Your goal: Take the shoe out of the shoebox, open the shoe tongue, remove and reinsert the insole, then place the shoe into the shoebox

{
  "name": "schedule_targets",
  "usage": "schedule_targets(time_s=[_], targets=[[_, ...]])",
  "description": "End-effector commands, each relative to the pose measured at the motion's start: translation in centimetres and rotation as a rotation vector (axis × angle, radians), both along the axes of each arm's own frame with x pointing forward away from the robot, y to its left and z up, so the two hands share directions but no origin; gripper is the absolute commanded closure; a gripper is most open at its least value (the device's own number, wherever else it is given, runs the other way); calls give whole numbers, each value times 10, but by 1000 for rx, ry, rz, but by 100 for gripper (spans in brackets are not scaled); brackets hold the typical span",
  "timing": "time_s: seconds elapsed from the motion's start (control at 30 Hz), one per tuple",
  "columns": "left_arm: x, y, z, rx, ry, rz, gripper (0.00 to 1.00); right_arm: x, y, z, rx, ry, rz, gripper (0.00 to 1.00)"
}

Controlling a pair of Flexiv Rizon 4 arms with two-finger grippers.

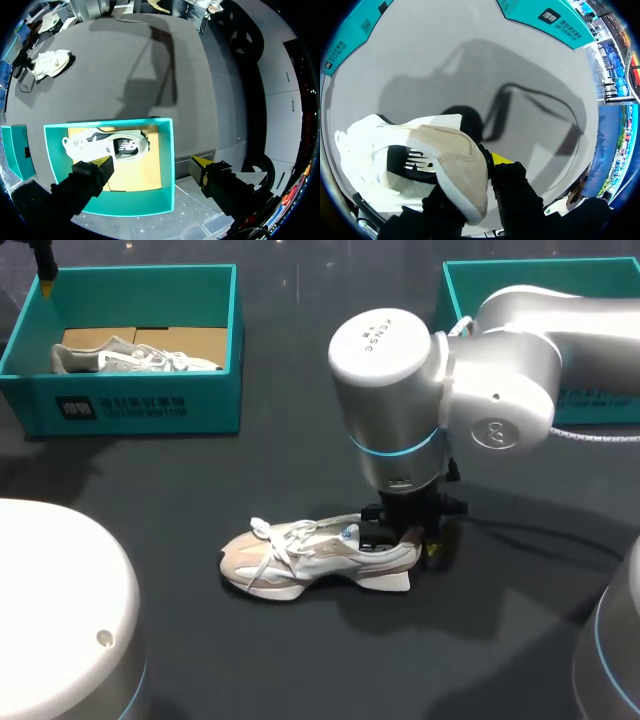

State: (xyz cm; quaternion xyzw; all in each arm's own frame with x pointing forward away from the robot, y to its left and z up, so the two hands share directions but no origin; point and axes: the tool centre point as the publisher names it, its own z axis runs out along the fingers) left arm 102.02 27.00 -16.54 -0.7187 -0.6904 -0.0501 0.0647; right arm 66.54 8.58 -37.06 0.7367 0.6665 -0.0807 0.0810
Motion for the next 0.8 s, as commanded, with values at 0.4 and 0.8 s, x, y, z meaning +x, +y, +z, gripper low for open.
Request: schedule_targets(time_s=[0.4, 0.8], targets=[[0, 0, 0, 1, 0, -2, 0, 1, 0, -10, 0, 27, -2, 79], [0, 0, 0, 1, 0, -2, 0, 1, 0, 0, 23, 25, 0, 51]])
